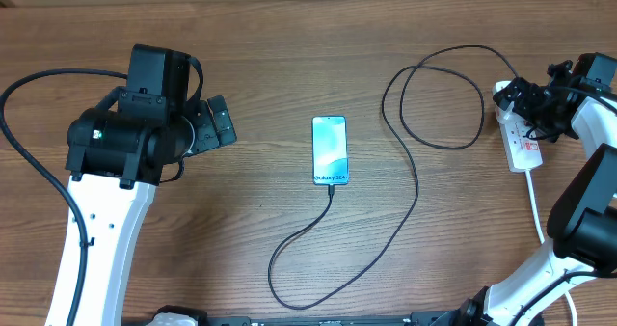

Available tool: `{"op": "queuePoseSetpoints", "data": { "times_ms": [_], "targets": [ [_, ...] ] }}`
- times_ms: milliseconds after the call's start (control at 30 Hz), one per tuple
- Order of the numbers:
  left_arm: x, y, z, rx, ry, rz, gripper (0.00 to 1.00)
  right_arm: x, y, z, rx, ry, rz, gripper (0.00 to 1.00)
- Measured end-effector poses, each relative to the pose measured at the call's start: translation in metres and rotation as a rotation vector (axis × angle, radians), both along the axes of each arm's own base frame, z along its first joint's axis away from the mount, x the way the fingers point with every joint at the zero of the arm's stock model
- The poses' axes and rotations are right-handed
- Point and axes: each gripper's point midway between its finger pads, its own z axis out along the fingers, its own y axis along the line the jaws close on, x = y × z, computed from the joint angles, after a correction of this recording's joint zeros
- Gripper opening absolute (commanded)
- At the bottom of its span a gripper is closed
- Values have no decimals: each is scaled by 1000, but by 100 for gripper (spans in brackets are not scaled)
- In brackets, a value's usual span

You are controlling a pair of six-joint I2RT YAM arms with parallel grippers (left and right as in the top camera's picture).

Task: Plug charger to phone and switch on socket

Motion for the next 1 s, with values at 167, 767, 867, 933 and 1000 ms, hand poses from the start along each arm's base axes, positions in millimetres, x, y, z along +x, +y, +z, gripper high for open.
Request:
{"op": "queuePoseSetpoints", "data": {
  "times_ms": [167, 767, 867, 933, 1000],
  "targets": [
    [0, 0, 0, 0, 0, 0, 100, 0, 0, 0, 1, 1, 1, 100],
    [0, 0, 0, 0, 0, 0, 100, 1, 0, -5, -25, -15, 11, 100],
    [0, 0, 0, 0, 0, 0, 100, 1, 1, -6, -25, -12, 16, 100],
    [0, 0, 0, 0, 0, 0, 100, 0, 1, -6, -25, -9, 18, 100],
    [0, 0, 0, 0, 0, 0, 99, -1, 2, -6, -23, -7, 19, 100]
  ]
}}
